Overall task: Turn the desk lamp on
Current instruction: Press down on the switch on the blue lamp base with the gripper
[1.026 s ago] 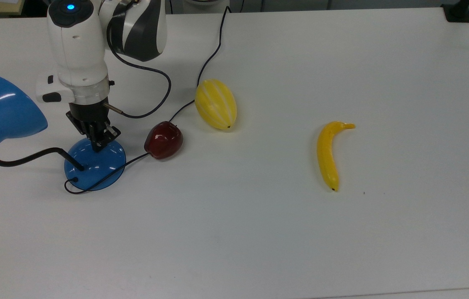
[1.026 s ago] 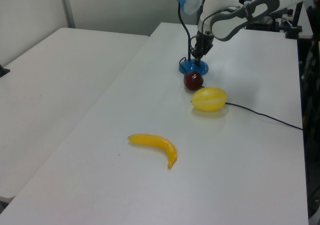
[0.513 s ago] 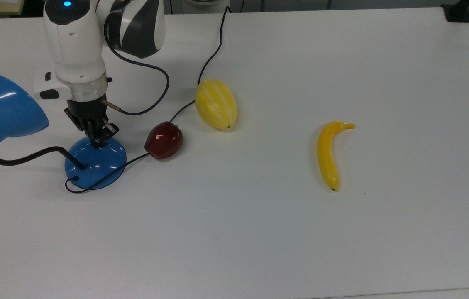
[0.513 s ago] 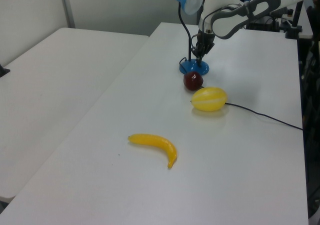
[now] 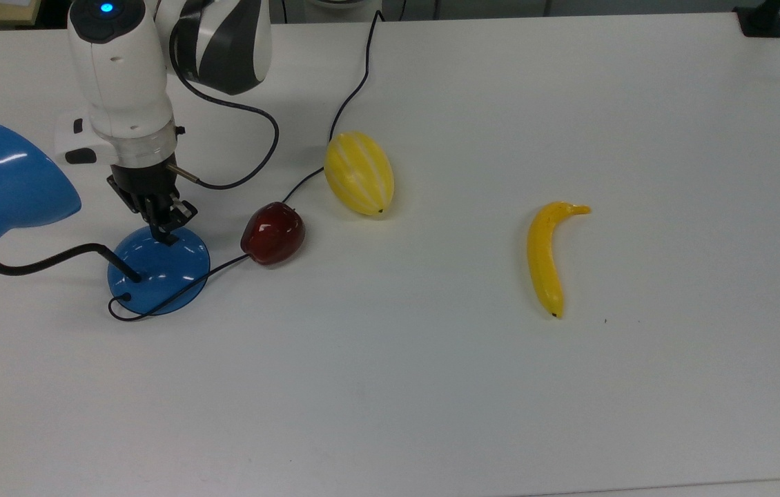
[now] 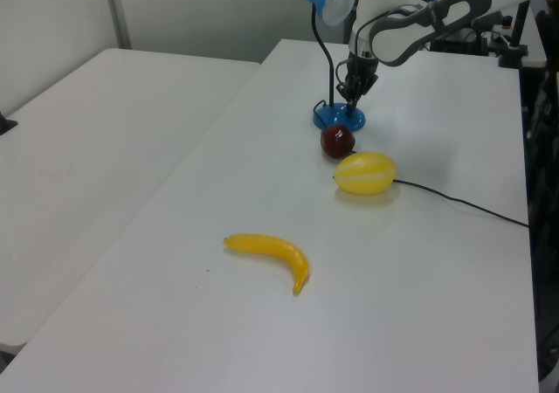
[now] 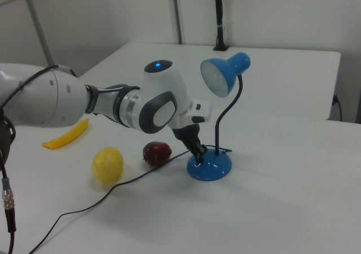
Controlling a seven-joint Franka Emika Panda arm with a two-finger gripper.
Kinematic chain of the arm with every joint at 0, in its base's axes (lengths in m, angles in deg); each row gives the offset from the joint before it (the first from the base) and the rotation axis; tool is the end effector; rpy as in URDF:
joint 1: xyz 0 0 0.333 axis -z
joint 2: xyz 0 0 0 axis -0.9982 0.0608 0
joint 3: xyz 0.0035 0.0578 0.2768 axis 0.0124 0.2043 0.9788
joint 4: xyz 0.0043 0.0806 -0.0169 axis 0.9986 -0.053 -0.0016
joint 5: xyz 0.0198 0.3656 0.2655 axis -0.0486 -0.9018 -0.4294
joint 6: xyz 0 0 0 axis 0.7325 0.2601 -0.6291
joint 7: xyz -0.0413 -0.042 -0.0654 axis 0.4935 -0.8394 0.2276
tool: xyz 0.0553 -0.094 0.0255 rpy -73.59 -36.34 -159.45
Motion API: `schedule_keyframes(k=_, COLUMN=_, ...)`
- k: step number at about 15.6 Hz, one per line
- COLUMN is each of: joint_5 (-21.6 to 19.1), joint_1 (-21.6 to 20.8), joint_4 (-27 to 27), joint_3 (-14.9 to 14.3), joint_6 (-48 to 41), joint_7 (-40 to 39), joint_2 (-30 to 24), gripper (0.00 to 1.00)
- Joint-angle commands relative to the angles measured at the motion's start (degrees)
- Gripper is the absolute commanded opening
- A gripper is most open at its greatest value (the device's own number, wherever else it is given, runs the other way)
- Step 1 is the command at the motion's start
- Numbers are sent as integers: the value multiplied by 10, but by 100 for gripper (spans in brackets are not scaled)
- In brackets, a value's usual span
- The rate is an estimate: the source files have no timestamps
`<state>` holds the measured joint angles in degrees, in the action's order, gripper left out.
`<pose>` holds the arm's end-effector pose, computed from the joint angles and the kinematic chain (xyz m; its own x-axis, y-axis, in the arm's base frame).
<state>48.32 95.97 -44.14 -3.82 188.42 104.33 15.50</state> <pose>0.7116 -0.1593 0.2772 0.8674 -0.4307 0.2491 -0.4484 -0.8937 0.0160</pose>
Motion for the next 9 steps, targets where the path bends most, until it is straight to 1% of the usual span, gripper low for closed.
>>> schedule_keyframes(k=1, joint_5=10, joint_1=-3, joint_4=-7, joint_3=-1, joint_6=-13, joint_7=-3, joint_2=-10, gripper=0)
schedule_keyframes(k=9, joint_5=10, joint_1=-5, joint_4=-3, joint_3=-1, joint_6=-5, joint_7=-2, joint_2=-2, gripper=0)
